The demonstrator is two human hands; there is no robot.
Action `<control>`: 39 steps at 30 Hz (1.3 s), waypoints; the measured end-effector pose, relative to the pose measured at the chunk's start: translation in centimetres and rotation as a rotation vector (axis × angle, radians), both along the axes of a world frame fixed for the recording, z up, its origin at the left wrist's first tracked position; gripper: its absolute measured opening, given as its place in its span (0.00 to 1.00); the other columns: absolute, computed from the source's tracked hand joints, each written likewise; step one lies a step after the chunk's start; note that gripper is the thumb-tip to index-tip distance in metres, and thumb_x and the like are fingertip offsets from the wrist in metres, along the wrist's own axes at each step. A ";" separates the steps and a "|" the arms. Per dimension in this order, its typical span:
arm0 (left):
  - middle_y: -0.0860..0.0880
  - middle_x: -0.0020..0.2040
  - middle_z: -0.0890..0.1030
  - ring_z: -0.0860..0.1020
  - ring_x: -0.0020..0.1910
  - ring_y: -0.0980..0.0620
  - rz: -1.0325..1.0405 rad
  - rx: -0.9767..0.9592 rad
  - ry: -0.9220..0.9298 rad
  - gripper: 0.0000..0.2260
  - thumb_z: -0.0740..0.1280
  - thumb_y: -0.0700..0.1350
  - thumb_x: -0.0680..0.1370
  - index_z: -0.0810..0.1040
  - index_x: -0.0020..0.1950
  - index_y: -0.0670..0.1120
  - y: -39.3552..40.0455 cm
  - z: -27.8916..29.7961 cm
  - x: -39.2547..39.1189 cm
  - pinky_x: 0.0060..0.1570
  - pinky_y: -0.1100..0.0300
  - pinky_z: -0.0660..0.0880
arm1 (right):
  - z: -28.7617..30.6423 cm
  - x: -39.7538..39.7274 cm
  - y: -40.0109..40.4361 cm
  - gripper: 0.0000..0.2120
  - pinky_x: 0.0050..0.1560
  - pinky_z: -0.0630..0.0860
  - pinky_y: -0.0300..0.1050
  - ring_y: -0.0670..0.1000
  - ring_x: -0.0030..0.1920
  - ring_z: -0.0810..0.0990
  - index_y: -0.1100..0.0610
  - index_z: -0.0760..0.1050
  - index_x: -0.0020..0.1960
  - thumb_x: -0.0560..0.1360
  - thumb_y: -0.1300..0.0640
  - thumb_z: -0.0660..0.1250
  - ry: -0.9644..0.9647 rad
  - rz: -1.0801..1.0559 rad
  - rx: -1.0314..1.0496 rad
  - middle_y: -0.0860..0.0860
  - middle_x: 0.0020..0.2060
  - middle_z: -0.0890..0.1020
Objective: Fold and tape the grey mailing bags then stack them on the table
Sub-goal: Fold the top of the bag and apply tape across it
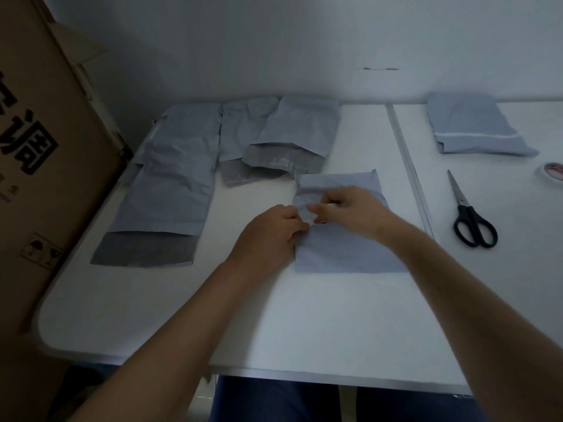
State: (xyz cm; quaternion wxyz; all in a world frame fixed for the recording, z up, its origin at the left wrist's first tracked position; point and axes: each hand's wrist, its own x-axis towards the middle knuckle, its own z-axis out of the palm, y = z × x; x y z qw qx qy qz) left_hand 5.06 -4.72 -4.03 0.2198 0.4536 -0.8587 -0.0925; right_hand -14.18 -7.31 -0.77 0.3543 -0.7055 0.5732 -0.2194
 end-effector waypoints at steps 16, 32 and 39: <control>0.46 0.40 0.79 0.77 0.39 0.46 -0.020 -0.086 -0.095 0.06 0.67 0.38 0.73 0.83 0.47 0.42 0.0 0.1 -0.2 0.32 0.50 0.77 | 3.4 -0.2 -2.1 0.11 0.34 0.67 0.38 0.44 0.34 0.73 0.56 0.79 0.39 0.75 0.49 0.69 0.288 0.218 0.009 0.46 0.31 0.77; 0.47 0.38 0.79 0.77 0.37 0.47 -0.037 -0.140 -0.120 0.04 0.71 0.37 0.71 0.83 0.44 0.42 -0.1 -0.3 -0.3 0.30 0.56 0.76 | 3.7 0.5 -2.2 0.14 0.37 0.70 0.44 0.51 0.38 0.77 0.58 0.78 0.38 0.74 0.48 0.69 0.430 0.241 -0.106 0.51 0.33 0.79; 0.47 0.38 0.78 0.77 0.37 0.48 -0.037 -0.153 -0.099 0.03 0.72 0.37 0.71 0.83 0.44 0.42 -0.1 -0.5 -0.3 0.29 0.58 0.74 | 4.2 0.9 -1.8 0.17 0.34 0.66 0.43 0.49 0.35 0.73 0.54 0.71 0.33 0.77 0.47 0.64 0.459 0.231 -0.070 0.49 0.31 0.74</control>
